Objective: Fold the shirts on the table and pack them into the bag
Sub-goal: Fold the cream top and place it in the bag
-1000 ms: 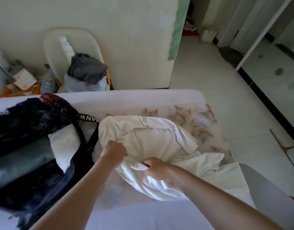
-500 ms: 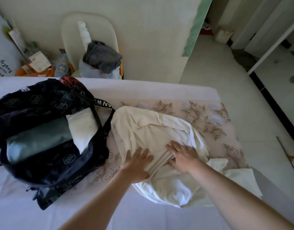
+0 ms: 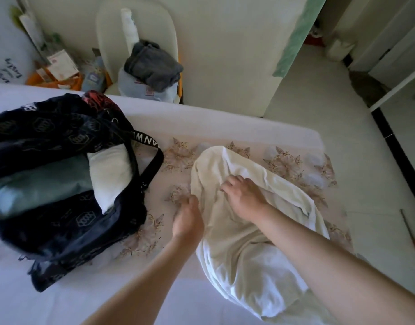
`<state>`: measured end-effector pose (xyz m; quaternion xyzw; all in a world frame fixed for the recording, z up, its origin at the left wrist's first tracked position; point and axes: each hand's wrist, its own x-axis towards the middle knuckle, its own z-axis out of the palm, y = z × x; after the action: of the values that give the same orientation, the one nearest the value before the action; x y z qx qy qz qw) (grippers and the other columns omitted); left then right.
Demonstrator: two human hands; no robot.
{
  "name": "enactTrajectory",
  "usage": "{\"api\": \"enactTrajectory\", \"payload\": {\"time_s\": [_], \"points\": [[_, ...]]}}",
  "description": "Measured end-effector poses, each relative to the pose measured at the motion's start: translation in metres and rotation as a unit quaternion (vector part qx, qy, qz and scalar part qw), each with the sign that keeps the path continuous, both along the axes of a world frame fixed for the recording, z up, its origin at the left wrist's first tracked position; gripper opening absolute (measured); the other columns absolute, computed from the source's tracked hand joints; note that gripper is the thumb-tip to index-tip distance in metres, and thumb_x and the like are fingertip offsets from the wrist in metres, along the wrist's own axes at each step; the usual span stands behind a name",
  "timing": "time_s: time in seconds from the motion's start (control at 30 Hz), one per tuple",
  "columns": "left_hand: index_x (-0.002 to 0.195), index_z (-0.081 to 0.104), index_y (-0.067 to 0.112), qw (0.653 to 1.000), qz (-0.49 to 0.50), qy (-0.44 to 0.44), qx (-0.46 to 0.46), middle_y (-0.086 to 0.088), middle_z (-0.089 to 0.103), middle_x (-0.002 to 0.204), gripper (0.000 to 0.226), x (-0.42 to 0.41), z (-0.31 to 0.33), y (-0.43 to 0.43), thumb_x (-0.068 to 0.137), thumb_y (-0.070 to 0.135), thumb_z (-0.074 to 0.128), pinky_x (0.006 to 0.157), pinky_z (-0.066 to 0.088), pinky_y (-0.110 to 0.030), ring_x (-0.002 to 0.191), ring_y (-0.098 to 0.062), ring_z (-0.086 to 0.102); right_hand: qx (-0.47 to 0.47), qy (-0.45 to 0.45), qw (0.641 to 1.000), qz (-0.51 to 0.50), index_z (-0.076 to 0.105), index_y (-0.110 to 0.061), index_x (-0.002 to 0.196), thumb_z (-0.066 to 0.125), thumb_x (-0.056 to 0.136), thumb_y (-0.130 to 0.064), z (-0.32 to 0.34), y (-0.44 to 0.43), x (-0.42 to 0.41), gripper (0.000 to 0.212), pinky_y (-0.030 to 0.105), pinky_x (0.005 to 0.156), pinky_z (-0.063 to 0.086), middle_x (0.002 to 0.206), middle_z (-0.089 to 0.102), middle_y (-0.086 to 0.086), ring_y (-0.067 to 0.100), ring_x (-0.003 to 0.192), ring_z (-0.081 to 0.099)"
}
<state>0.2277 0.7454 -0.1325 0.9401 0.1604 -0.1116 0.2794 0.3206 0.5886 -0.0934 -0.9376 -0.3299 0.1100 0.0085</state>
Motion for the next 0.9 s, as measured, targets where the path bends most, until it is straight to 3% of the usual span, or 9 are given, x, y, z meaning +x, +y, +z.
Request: {"api": "enactTrajectory", "payload": {"time_s": [0.07,0.13,0.27,0.37,0.43,0.6,0.67,0.77,0.9], "points": [[0.143,0.031,0.004,0.994,0.017,0.1,0.032,-0.013,0.055,0.131,0.057,0.001,-0.002,0.008,0.096,0.03,0.051,0.083,0.049,-0.038,0.113,-0.03,0.058,0.03,0.005,0.997,0.073,0.062,-0.012,0.127,0.048,0.09,0.004,-0.009,0.031,0.012,0.042,0.043,0.101,0.039,0.144,0.048,0.011,0.032,0.129,0.047],[0.139,0.04,0.007,0.989,0.012,0.136,0.052,-0.007,0.064,0.12,0.061,0.003,-0.006,0.011,0.09,0.043,0.052,0.07,0.05,-0.033,0.102,-0.026,0.065,0.031,0.012,0.992,0.12,0.058,-0.014,0.134,0.045,0.094,0.003,-0.012,0.058,0.021,0.046,0.042,0.109,0.031,0.154,0.04,0.01,0.029,0.14,0.037],[0.116,0.059,0.018,0.991,0.006,0.106,0.076,-0.002,0.067,0.108,0.023,0.005,-0.006,0.012,0.093,0.023,0.054,0.069,0.05,-0.028,0.095,-0.021,0.066,-0.081,-0.007,0.983,0.163,0.055,-0.019,0.135,0.042,0.098,-0.008,-0.021,0.08,0.037,0.041,0.04,0.109,0.024,0.149,0.044,0.008,0.028,0.137,0.037],[0.1,0.053,0.019,0.993,0.095,0.042,-0.047,0.005,0.062,0.086,0.006,0.007,0.005,0.017,0.097,0.019,0.048,0.052,0.037,-0.022,0.071,-0.013,0.058,-0.139,-0.035,0.983,0.114,0.055,-0.023,0.134,0.051,0.093,-0.011,-0.023,0.077,0.048,0.042,0.043,0.108,0.028,0.141,0.049,0.008,0.03,0.134,0.039],[0.098,0.05,0.02,0.974,0.174,0.026,-0.144,0.009,0.055,0.078,0.005,0.013,0.014,0.023,0.098,0.017,0.046,0.05,0.033,-0.023,0.064,-0.006,0.049,-0.134,-0.024,0.987,0.082,0.058,-0.026,0.13,0.052,0.092,-0.015,-0.023,0.075,0.053,0.04,0.045,0.108,0.029,0.142,0.048,0.008,0.029,0.136,0.037],[0.11,0.051,0.019,0.946,0.198,0.034,-0.254,0.001,0.06,0.098,0.016,0.034,0.043,0.037,0.097,0.019,0.041,0.06,0.04,-0.026,0.076,-0.007,0.051,0.007,-0.01,1.0,-0.015,0.068,-0.027,0.113,0.048,0.094,-0.027,-0.013,0.068,0.058,0.028,0.042,0.104,0.026,0.127,0.058,0.001,0.026,0.121,0.046],[0.11,0.049,0.021,0.942,0.187,0.025,-0.278,0.002,0.059,0.093,0.016,0.042,0.065,0.042,0.095,0.026,0.049,0.06,0.041,-0.027,0.071,-0.009,0.053,0.092,-0.048,0.993,-0.051,0.069,-0.023,0.105,0.054,0.092,-0.029,0.002,0.063,0.061,0.021,0.041,0.098,0.028,0.117,0.063,0.0,0.026,0.114,0.051],[0.115,0.049,0.025,0.973,0.126,-0.018,-0.193,0.006,0.059,0.092,0.029,0.055,0.102,0.053,0.088,0.025,0.059,0.057,0.04,-0.026,0.075,-0.012,0.055,0.171,-0.085,0.977,-0.099,0.065,-0.019,0.09,0.064,0.084,-0.025,0.041,0.047,0.069,0.008,0.039,0.088,0.03,0.097,0.064,-0.002,0.027,0.097,0.057],[0.113,0.049,0.02,0.992,0.009,-0.11,-0.052,-0.003,0.059,0.1,0.019,0.077,0.159,0.067,0.096,0.014,0.045,0.063,0.04,-0.033,0.081,-0.023,0.053,0.188,-0.108,0.972,-0.093,0.048,-0.026,0.076,0.063,0.076,-0.023,0.112,0.019,0.078,0.015,0.033,0.074,0.022,0.078,0.051,-0.007,0.028,0.082,0.056]]}}
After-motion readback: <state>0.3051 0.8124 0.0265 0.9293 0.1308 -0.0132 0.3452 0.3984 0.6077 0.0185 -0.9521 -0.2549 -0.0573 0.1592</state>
